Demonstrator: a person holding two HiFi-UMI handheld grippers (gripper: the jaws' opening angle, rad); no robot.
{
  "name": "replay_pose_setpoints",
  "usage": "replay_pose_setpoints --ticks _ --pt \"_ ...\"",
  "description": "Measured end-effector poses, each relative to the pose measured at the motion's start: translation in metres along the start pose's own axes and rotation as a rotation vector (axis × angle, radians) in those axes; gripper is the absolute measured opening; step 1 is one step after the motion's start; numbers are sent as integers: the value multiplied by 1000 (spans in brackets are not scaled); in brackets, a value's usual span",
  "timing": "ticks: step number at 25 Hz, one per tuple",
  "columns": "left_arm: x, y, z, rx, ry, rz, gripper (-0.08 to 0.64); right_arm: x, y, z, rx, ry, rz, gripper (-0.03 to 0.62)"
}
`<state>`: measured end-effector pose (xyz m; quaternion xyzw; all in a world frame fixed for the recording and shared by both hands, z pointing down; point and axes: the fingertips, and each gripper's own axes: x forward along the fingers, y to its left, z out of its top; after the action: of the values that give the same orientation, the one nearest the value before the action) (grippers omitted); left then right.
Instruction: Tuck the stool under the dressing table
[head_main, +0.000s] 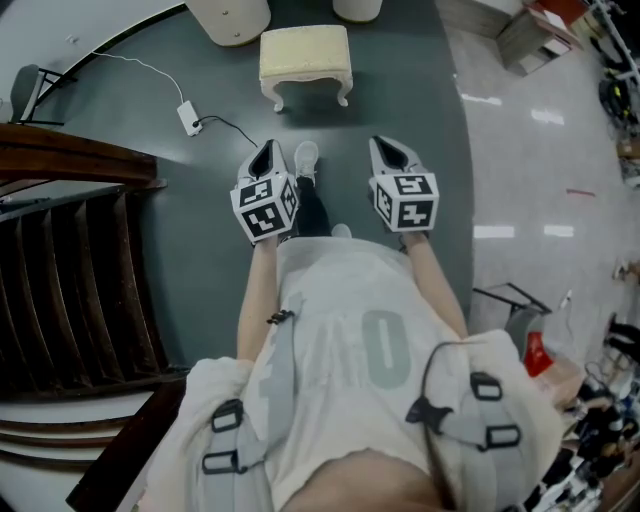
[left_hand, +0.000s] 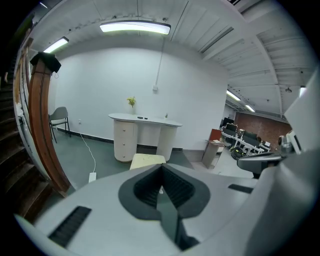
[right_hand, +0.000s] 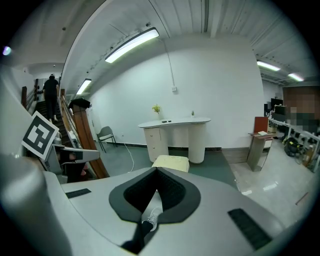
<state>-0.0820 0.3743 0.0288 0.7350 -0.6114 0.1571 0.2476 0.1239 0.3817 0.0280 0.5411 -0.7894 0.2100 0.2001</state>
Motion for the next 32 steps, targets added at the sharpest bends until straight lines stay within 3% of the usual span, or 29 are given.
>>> replay_pose_setpoints --ticks 9,20,32 --pt "90 21 64 44 8 -42 5 73 -35 47 73 -10 -62 3" --pt "207 65 154 36 7 -105 5 188 -44 133 46 8 -74 3" --pt "318 115 218 60 39 -181 5 297 -68 186 97 40 -161 3"
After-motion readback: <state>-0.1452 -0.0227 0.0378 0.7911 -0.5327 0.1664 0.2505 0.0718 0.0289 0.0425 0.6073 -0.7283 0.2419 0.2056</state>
